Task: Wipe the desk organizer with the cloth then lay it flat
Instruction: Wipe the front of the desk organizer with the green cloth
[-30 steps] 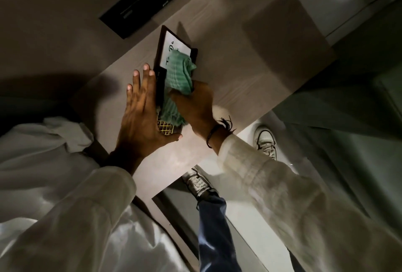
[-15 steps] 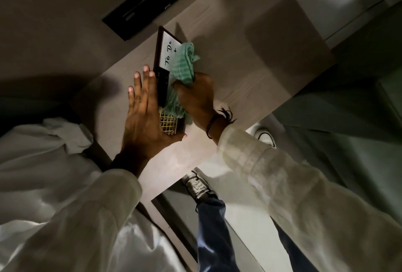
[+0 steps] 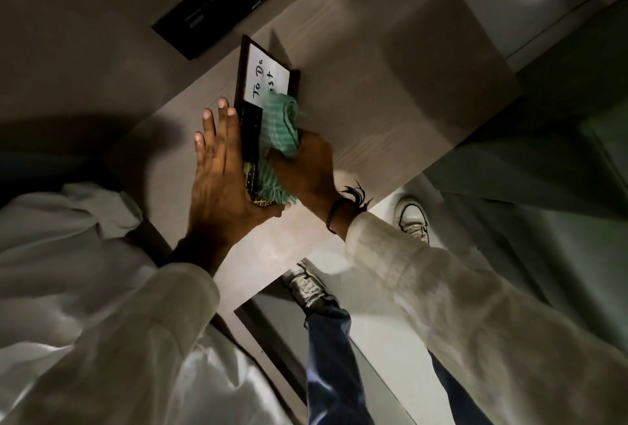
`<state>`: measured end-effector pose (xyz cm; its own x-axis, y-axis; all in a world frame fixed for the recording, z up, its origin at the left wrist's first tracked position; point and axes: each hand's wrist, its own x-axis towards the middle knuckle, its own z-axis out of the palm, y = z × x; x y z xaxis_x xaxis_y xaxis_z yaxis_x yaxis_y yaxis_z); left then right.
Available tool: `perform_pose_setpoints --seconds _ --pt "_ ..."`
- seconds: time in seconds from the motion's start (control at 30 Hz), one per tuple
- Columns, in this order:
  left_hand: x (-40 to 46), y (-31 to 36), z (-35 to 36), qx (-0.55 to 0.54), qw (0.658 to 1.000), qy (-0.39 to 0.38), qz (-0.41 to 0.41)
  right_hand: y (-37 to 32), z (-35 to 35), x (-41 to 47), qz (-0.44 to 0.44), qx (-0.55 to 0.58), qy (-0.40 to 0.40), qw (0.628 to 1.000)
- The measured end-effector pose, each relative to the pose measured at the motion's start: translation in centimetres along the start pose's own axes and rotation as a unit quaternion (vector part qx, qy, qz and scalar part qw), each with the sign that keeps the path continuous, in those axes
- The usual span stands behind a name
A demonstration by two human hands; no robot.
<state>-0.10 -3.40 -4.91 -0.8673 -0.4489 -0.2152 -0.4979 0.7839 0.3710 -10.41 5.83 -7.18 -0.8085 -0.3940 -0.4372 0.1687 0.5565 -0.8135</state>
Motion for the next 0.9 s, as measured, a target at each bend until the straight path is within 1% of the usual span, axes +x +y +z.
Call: perform_pose_setpoints --seconds 0.1,0.23,0.43,0.6,0.73,0.83,0.9 --pt "0.0 0.2 0.1 0.001 1.000 -0.001 -0.004 -0.1 -0.4 0.7 0.041 0.021 -0.009 0.999" --pt "0.1 -0.1 0.2 -0.008 1.000 0.006 0.001 -0.7 0.5 0.1 0.047 0.071 -0.010 0.996" --pt "0.0 0.3 0.2 -0.010 1.000 0.003 -0.003 0.4 -0.6 0.6 0.050 0.045 0.007 0.998" --pt "0.0 0.0 0.1 -0.019 1.000 -0.002 -0.003 -0.4 0.6 0.0 0.002 0.027 0.015 1.000" --pt "0.0 0.2 0.2 -0.018 1.000 0.004 -0.006 0.6 -0.4 0.9 0.013 0.010 0.009 1.000" --pt "0.1 0.1 0.5 -0.023 1.000 0.008 -0.008 -0.1 -0.1 1.2 -0.020 0.016 0.026 0.999" --pt "0.1 -0.1 0.6 -0.027 1.000 0.008 -0.010 -0.7 0.5 0.8 -0.041 0.036 0.024 0.998"
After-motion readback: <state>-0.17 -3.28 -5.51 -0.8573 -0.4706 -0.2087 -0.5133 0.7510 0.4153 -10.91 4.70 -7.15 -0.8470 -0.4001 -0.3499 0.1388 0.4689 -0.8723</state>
